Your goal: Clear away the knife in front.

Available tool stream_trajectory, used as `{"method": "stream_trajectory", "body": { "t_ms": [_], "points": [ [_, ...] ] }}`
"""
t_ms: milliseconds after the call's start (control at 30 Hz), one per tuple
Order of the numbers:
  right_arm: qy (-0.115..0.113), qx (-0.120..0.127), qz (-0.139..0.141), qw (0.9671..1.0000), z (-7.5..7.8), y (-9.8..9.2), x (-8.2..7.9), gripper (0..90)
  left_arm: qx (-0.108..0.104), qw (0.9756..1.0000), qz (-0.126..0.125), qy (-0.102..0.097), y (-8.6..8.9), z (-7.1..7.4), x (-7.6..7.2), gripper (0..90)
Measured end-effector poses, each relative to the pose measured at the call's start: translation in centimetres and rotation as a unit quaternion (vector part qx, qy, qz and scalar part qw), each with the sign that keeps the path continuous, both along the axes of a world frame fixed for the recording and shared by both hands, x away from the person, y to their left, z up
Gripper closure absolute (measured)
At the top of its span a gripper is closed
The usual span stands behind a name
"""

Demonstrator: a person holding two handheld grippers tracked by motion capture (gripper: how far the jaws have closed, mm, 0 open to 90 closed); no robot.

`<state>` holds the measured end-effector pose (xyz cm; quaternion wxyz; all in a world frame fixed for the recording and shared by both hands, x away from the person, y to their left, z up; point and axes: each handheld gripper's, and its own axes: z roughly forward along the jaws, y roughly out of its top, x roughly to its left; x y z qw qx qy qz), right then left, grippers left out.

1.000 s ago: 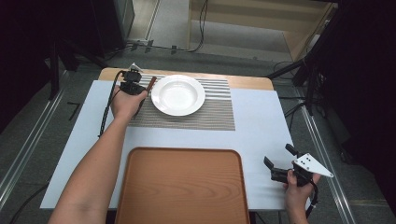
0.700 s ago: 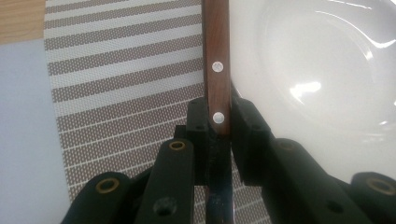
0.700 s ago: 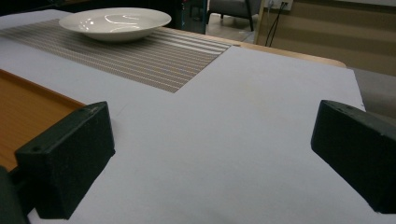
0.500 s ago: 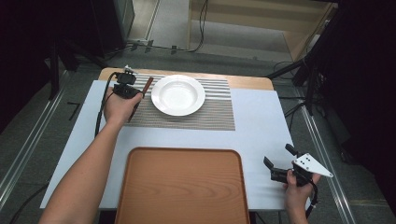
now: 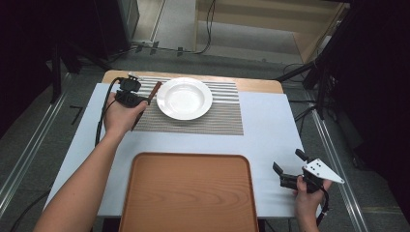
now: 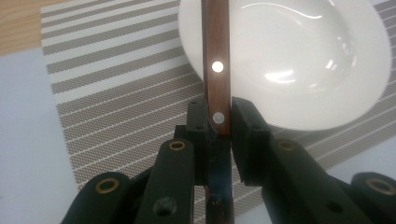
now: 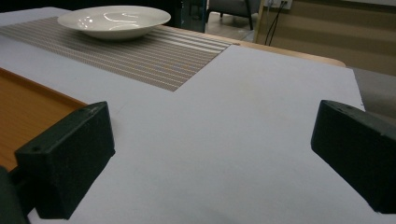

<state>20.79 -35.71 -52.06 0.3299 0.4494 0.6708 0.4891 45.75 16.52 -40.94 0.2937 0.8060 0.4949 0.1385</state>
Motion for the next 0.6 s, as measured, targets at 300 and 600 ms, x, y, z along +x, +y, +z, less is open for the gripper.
{"method": "stream_trajectory", "body": {
  "t_ms": [300,600],
  "points": [
    [0.000,-0.001,0.000,1.0000,0.0,0.0,0.0,0.0,0.010,0.9995,-0.027,-0.013,-0.9,0.7,-2.6,76.4],
    [0.000,-0.001,0.000,1.0000,0.0,0.0,0.0,0.0,0.001,0.9983,-0.055,-0.017,-1.6,0.6,-5.4,76.5]
  ]
}}
